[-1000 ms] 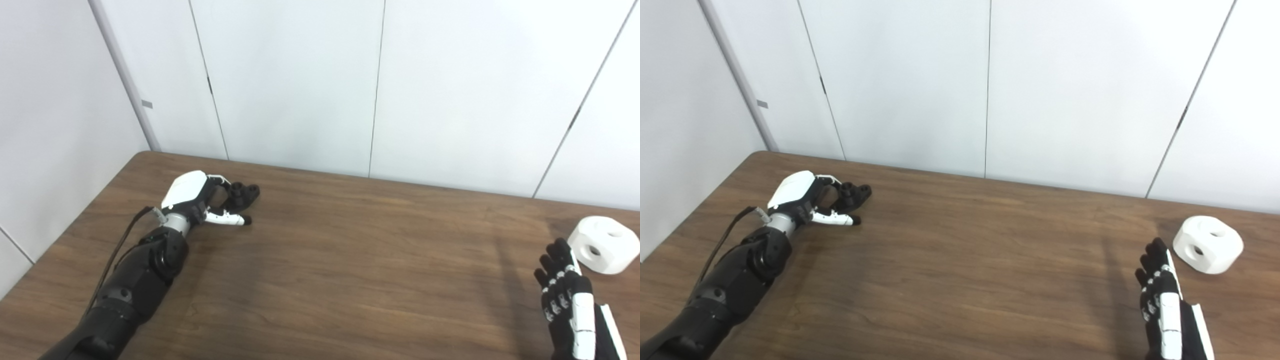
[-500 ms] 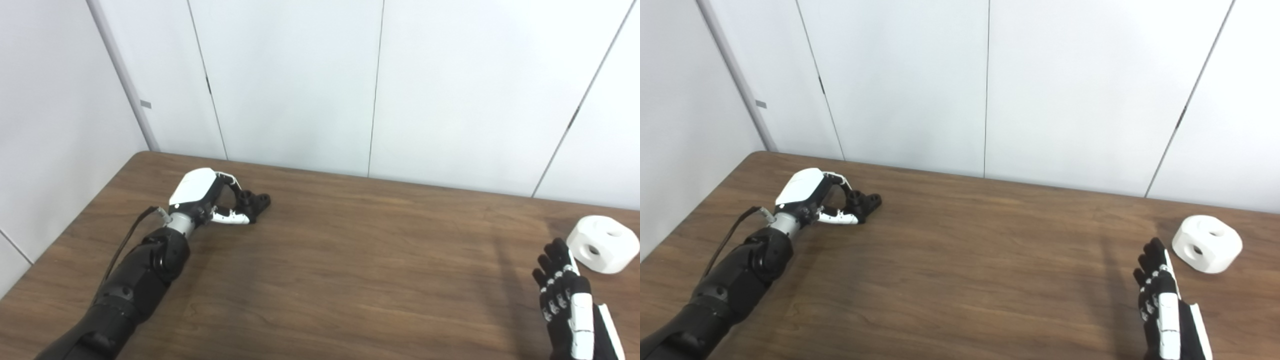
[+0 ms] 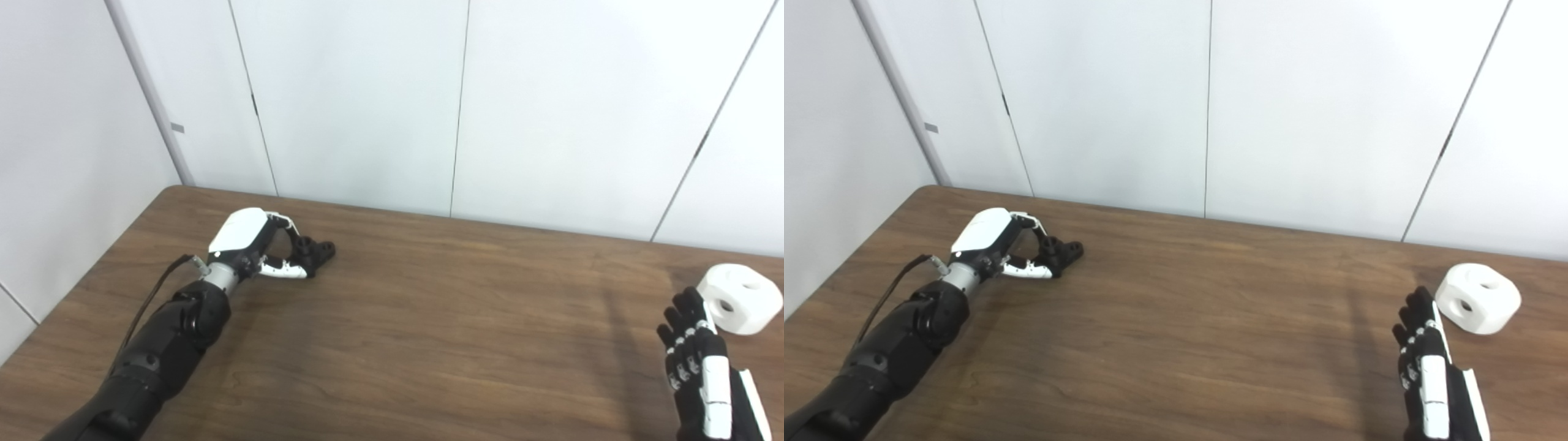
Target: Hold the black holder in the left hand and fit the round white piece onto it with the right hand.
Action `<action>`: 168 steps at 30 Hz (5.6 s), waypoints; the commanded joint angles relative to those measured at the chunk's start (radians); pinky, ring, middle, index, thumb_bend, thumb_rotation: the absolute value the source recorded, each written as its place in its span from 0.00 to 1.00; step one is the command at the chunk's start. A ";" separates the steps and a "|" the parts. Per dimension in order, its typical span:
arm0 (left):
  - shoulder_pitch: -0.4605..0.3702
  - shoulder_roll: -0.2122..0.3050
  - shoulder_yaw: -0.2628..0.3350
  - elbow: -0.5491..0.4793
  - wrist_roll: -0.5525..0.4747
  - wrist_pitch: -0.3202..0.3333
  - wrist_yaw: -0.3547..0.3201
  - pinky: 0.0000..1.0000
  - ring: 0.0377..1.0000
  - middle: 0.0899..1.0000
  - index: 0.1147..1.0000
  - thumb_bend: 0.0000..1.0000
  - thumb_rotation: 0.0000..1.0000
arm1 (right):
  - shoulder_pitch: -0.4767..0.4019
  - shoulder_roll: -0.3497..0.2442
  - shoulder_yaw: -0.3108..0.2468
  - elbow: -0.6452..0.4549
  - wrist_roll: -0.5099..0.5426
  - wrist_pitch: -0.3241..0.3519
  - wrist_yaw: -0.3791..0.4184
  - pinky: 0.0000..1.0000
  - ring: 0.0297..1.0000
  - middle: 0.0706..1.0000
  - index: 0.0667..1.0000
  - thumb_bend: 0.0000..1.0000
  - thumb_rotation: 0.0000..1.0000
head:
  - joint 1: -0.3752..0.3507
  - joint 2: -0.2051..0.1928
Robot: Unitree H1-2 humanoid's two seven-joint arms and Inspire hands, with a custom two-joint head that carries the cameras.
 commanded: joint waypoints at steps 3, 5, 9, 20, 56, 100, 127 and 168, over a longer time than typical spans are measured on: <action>0.005 0.001 0.023 -0.088 -0.031 0.001 -0.030 0.86 0.87 0.69 0.42 0.52 0.05 | -0.031 -0.006 -0.009 -0.041 0.010 -0.027 0.001 1.00 1.00 1.00 1.00 0.44 0.95 | -0.004 0.003; 0.020 -0.015 0.033 -0.118 -0.051 -0.008 -0.040 0.87 0.88 0.69 0.42 0.52 0.05 | -0.032 -0.009 -0.011 -0.046 0.011 -0.023 0.001 1.00 1.00 1.00 1.00 0.43 0.95 | -0.009 0.004; 0.054 -0.050 0.038 -0.201 -0.054 0.014 -0.063 0.92 0.90 0.69 0.42 0.52 0.05 | -0.034 -0.011 -0.012 -0.061 0.010 -0.017 -0.001 1.00 1.00 1.00 1.00 0.45 0.95 | -0.018 0.006; 0.130 -0.123 0.053 -0.374 -0.087 0.010 -0.146 0.98 0.92 0.68 0.42 0.52 0.05 | -0.049 -0.013 -0.009 -0.091 -0.003 -0.029 -0.004 1.00 1.00 1.00 1.00 0.49 0.96 | -0.066 0.014; 0.224 -0.236 -0.068 -0.479 -0.089 -0.156 -0.309 0.98 0.90 0.65 0.41 0.52 0.05 | -0.089 0.047 0.028 -0.294 -0.131 0.089 -0.086 0.99 1.00 1.00 1.00 0.51 0.96 | -0.297 0.026; 0.219 -0.239 -0.065 -0.430 -0.074 -0.172 -0.317 1.00 0.95 0.70 0.41 0.52 0.05 | -0.198 -0.204 -0.224 -0.250 -0.391 0.169 -0.169 0.78 0.85 0.87 0.81 0.58 0.41 | -0.443 0.021; 0.206 -0.211 -0.046 -0.420 -0.119 -0.195 -0.346 1.00 0.93 0.69 0.41 0.52 0.05 | -0.345 -0.377 -0.131 0.140 -0.607 0.336 -0.130 0.76 0.88 0.89 0.83 0.81 0.43 | -0.600 0.011; 0.222 -0.200 -0.026 -0.451 -0.154 -0.177 -0.380 1.00 0.90 0.68 0.41 0.52 0.04 | -0.484 -0.427 0.045 0.433 -0.676 0.403 -0.143 1.00 1.00 0.96 0.80 0.93 0.48 | -0.636 -0.001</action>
